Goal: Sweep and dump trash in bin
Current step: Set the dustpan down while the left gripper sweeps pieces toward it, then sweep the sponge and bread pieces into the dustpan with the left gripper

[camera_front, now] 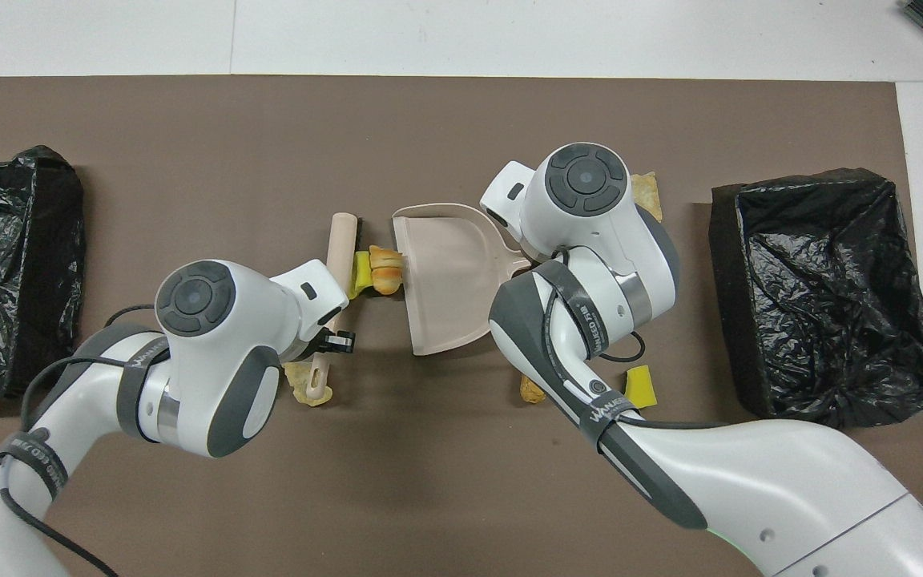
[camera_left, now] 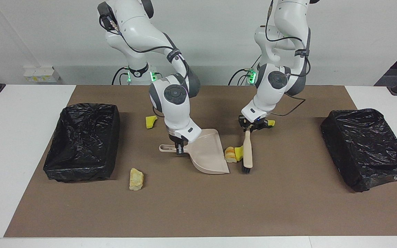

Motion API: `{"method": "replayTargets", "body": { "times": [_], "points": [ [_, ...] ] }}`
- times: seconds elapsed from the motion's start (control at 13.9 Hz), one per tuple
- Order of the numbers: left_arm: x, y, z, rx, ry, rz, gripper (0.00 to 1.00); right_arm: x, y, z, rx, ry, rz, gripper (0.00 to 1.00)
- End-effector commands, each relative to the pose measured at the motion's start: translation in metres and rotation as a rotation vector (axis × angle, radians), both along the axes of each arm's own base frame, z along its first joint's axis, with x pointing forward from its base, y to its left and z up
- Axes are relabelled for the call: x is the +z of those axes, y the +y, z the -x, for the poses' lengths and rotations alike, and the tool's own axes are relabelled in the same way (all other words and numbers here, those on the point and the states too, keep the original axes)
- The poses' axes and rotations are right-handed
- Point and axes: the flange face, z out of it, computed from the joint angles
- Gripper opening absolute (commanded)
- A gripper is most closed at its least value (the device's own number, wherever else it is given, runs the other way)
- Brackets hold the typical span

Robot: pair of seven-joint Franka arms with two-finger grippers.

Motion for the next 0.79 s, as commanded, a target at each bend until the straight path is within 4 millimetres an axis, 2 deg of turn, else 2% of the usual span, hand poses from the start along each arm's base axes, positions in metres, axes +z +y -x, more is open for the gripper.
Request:
{"method": "replayTargets", "body": {
  "times": [0.0,0.14,0.22,0.36,0.65,0.72],
  "points": [
    [0.011,-0.050,0.028,0.097,0.006,0.015,0.00,-0.011,0.008,0.000,-0.007,-0.015,-0.026,0.00],
    [0.020,-0.069,0.037,0.173,0.006,0.019,0.00,-0.012,0.008,0.001,-0.007,-0.012,-0.024,0.00],
    [0.027,-0.067,0.038,0.195,0.010,0.019,0.00,-0.012,0.008,0.000,-0.009,-0.013,-0.025,0.00],
    [0.042,-0.053,0.038,0.252,0.030,0.005,0.00,-0.012,0.009,0.001,-0.009,-0.013,-0.026,0.00],
    [0.077,0.001,0.035,0.407,0.085,-0.078,0.00,-0.009,0.011,0.002,-0.010,-0.013,-0.027,0.00],
    [0.081,0.011,0.039,0.458,0.097,-0.136,0.00,-0.005,0.018,0.005,0.001,-0.009,-0.032,0.00]
  ]
}}
